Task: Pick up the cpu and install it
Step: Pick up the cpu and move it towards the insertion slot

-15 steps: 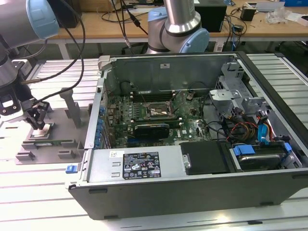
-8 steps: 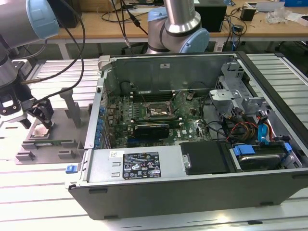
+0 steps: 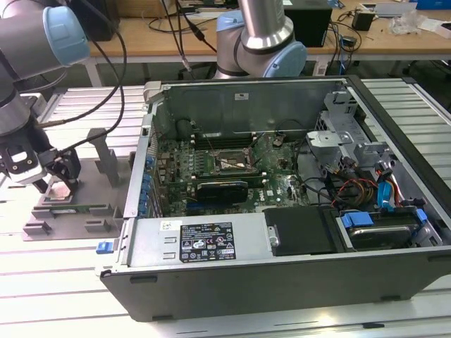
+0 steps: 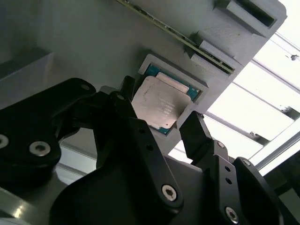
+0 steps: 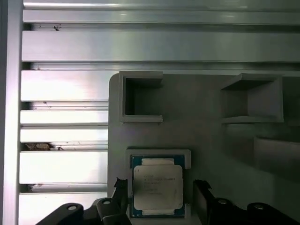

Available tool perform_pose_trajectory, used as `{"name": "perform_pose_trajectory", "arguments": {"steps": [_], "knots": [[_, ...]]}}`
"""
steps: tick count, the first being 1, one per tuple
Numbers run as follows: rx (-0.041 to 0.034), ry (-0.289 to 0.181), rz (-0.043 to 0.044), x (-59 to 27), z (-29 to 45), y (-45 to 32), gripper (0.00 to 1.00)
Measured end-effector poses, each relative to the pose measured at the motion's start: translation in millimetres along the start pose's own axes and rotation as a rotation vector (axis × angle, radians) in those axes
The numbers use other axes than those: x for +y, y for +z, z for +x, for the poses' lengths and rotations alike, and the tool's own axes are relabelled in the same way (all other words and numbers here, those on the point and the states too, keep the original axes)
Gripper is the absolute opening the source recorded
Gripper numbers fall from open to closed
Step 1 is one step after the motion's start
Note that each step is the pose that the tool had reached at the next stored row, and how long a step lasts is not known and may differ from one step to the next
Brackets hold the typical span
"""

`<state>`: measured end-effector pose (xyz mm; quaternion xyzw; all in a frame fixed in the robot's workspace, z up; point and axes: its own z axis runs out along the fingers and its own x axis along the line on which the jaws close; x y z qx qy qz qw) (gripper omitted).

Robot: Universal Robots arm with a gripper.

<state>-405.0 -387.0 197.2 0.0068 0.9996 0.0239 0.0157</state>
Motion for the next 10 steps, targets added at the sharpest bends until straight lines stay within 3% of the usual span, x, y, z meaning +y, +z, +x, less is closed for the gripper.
{"name": "perform_pose_trajectory", "arguments": {"steps": [10], "knots": [[-0.0006,0.020,0.0008,-0.4,0.3,8.6,0.66]]}}
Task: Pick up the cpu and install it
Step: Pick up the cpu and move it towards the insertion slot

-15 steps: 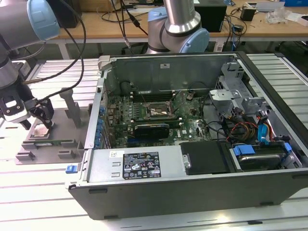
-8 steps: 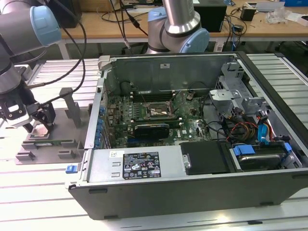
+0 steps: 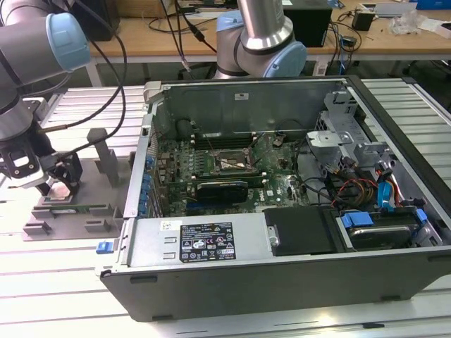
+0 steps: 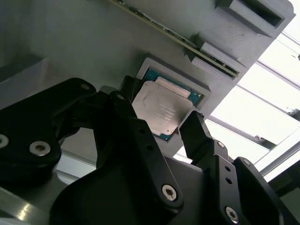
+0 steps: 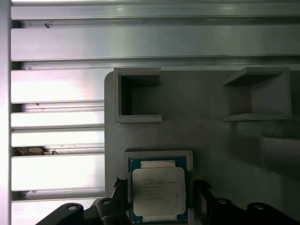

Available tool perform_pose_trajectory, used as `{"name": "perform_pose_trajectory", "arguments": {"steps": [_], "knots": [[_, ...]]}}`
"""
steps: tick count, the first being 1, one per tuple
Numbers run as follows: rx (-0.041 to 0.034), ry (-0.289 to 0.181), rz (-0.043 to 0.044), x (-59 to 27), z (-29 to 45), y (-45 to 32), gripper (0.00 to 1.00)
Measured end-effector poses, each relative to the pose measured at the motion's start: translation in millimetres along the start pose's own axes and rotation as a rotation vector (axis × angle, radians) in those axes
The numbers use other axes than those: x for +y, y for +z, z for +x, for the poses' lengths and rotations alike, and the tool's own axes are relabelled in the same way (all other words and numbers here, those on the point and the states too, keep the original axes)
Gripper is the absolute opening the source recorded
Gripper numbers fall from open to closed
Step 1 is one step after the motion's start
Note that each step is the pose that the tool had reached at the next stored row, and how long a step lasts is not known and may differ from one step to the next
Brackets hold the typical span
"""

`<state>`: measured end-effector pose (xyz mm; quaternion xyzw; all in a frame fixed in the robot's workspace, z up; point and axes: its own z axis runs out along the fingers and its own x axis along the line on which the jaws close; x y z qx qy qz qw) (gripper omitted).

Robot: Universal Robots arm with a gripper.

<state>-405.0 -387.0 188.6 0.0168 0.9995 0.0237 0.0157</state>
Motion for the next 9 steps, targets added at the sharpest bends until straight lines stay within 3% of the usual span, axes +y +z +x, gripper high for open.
{"name": "perform_pose_trajectory", "arguments": {"steps": [9], "knots": [[-0.0002,0.000,-0.0001,2.0,2.6,1.1,0.66]]}}
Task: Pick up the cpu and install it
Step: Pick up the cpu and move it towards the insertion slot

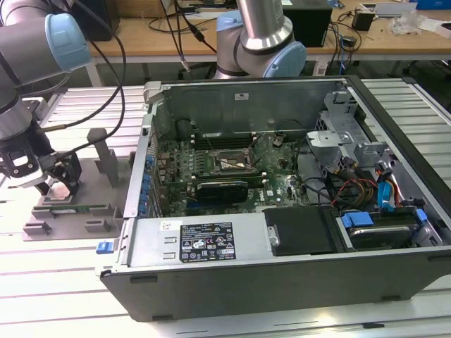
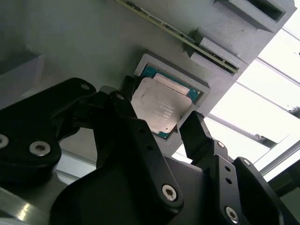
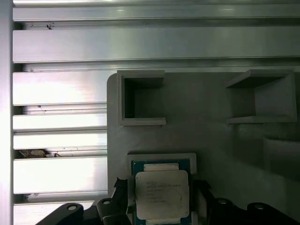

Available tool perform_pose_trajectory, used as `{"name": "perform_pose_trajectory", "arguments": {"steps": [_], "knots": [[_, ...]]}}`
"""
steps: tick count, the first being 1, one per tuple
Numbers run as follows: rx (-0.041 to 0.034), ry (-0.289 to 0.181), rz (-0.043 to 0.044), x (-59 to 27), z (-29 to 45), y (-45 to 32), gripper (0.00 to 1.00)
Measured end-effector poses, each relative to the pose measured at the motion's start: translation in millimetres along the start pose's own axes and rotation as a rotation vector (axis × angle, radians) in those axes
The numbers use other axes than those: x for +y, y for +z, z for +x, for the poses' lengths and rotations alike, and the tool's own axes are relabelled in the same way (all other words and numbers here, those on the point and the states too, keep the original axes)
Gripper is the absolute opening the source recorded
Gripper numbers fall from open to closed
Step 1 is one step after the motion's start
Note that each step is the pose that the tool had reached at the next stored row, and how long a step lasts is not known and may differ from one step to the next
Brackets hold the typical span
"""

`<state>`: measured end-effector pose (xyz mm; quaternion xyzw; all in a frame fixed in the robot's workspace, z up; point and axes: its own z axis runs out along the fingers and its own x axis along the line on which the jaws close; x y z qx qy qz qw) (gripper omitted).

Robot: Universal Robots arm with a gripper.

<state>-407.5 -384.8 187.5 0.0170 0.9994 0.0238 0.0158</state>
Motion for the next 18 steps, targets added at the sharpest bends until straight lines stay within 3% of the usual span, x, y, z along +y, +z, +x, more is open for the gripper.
{"name": "perform_pose_trajectory", "arguments": {"steps": [12,13,18], "knots": [[0.0002,0.001,0.0003,0.1,0.1,0.2,0.66],[0.0088,0.001,0.0004,0.1,-0.3,0.5,0.66],[0.0109,0.001,0.0006,0.1,-1.6,0.4,0.66]]}}
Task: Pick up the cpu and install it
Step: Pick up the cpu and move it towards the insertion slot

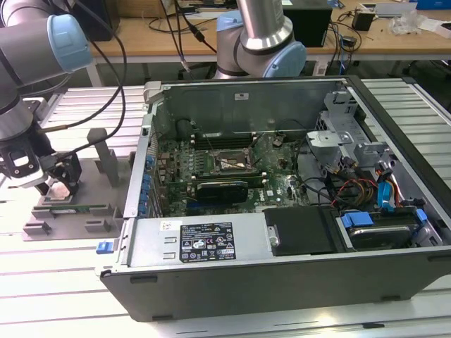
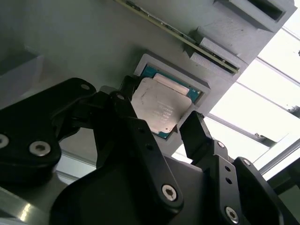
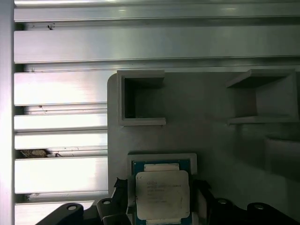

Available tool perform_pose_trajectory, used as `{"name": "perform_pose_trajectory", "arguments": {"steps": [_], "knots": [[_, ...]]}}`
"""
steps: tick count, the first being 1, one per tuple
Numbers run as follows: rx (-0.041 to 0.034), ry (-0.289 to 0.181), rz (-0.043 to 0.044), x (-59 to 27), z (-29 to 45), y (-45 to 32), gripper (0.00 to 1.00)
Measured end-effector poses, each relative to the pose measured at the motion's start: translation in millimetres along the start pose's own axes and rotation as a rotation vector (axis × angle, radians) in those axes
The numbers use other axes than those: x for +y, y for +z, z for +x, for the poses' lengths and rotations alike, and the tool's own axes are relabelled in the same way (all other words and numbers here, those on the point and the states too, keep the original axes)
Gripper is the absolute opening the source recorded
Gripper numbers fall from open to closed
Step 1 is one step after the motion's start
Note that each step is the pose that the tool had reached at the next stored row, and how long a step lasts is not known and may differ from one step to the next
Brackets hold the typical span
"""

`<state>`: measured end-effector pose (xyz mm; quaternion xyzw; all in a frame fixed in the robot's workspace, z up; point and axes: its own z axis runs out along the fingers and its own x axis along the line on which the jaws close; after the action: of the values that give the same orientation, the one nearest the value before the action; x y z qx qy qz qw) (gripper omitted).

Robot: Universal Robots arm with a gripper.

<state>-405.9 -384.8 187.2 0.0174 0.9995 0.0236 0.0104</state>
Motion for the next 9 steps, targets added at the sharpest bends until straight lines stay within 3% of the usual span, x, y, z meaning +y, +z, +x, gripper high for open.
{"name": "perform_pose_trajectory", "arguments": {"steps": [8,9], "knots": [[0.0000,0.000,0.0000,0.0,-1.4,0.0,0.66],[0.0002,0.000,0.0001,0.0,-1.5,0.0,0.58]]}}
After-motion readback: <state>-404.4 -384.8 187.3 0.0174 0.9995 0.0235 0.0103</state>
